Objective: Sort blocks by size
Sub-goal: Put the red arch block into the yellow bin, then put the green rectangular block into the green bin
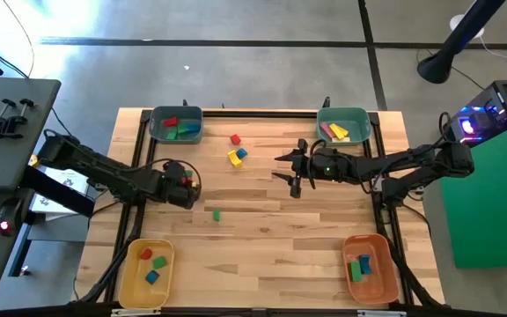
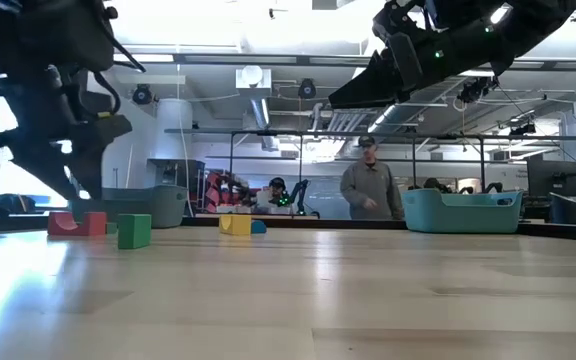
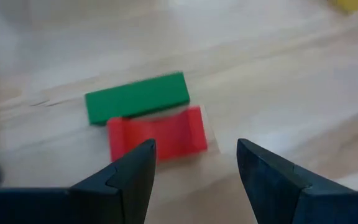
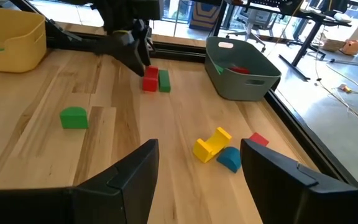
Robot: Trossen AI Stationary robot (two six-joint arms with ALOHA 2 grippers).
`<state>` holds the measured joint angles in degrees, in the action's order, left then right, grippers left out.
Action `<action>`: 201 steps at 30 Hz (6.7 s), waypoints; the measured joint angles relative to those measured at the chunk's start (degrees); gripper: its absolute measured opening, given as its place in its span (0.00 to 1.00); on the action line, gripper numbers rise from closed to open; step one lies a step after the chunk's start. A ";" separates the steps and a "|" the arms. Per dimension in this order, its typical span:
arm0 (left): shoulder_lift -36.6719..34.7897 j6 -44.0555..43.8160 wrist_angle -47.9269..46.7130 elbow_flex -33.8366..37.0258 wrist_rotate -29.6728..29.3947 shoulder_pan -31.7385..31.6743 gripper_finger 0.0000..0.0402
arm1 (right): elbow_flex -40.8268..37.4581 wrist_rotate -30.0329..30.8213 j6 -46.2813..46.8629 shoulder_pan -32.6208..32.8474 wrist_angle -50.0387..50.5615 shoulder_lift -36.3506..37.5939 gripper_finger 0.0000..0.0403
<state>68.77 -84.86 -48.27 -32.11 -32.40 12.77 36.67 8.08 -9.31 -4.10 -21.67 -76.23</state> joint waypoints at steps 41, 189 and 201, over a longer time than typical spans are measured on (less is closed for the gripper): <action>-1.70 50.20 53.37 -1.22 -0.99 -4.55 0.02 | 0.00 -2.84 -14.24 2.83 -12.59 -7.97 0.55; -4.56 51.81 5.87 -8.80 9.90 -17.22 0.46 | -2.62 2.96 15.60 1.19 -0.06 3.54 0.68; 4.31 65.02 -3.23 -8.78 12.05 -22.23 0.46 | -2.60 5.27 16.80 1.09 4.72 3.54 0.68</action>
<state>73.08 -19.84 -51.50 -40.88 -20.35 -9.46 34.06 13.34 7.50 -3.01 -16.95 -72.69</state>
